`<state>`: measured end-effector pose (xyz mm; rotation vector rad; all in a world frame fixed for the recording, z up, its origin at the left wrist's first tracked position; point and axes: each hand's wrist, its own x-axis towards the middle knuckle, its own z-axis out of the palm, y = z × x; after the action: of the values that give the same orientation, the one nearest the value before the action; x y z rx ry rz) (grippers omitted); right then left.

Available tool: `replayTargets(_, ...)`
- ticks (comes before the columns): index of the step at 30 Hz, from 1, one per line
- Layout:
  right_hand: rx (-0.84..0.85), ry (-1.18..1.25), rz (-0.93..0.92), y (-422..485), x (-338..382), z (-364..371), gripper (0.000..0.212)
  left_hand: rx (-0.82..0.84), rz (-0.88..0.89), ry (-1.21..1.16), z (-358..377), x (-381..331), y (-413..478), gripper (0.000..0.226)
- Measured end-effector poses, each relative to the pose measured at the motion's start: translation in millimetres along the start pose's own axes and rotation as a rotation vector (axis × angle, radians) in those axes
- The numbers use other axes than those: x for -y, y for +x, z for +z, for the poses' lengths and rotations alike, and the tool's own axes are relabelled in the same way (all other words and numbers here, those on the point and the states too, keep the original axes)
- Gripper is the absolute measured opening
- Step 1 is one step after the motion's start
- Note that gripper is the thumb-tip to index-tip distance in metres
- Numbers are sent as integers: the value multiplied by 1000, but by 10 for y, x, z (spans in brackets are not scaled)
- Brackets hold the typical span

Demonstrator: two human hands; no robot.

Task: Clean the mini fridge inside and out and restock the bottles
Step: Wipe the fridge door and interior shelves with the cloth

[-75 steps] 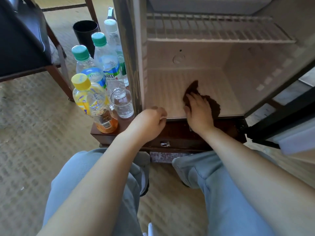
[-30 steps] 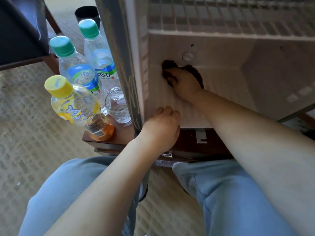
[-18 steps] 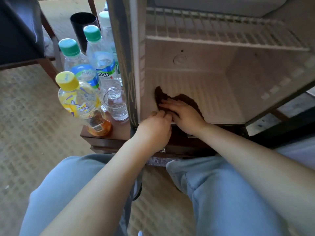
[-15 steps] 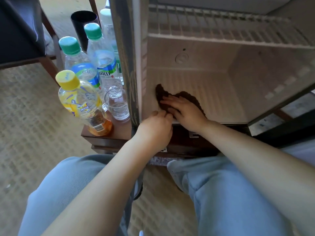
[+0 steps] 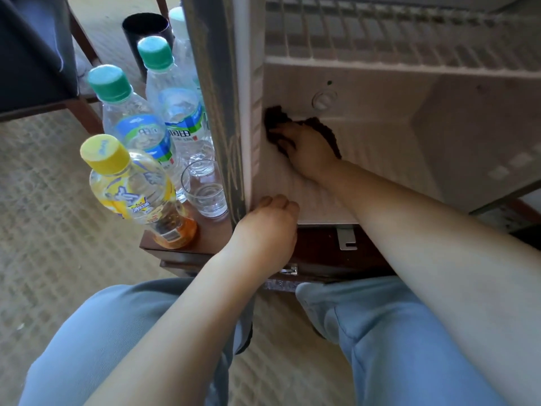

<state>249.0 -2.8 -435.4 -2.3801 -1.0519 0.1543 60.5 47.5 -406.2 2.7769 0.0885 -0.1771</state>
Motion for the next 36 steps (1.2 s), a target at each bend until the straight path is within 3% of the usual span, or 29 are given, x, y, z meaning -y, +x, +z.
replayTargets(6, 65, 33, -113, -726, 181, 14, 32, -9, -23, -46, -71, 22, -124, 38)
replayTargets(10, 81, 22, -80, -1288, 177, -27, 31, -22, -43, -39, -82, -6, -319, 36)
replayTargets(14, -55, -63, 115, -1696, -123, -220, 36, 5, -46, -64, -99, -44, -442, 36)
replayTargets(18, -243, -164, 500, -1939, -570, -503, 46, 12, -24, -65, -128, -104, -426, 35)
replayTargets(20, -268, -162, 598, -1971, -674, -529, 52, 2, -6, -65, -142, -155, -364, 33)
replayTargets(24, -185, -264, 453, -1788, -586, -394, 48, -7, 33, -91, -167, -270, -132, 34)
replayTargets(29, -43, -188, 207, -1426, -372, -229, 47, -1, -17, -100, -134, -306, 157, 36)
replayTargets(36, 11, -216, 189, -459, -668, -355, 48, 61, -35, -49, -33, -273, 223, 38)
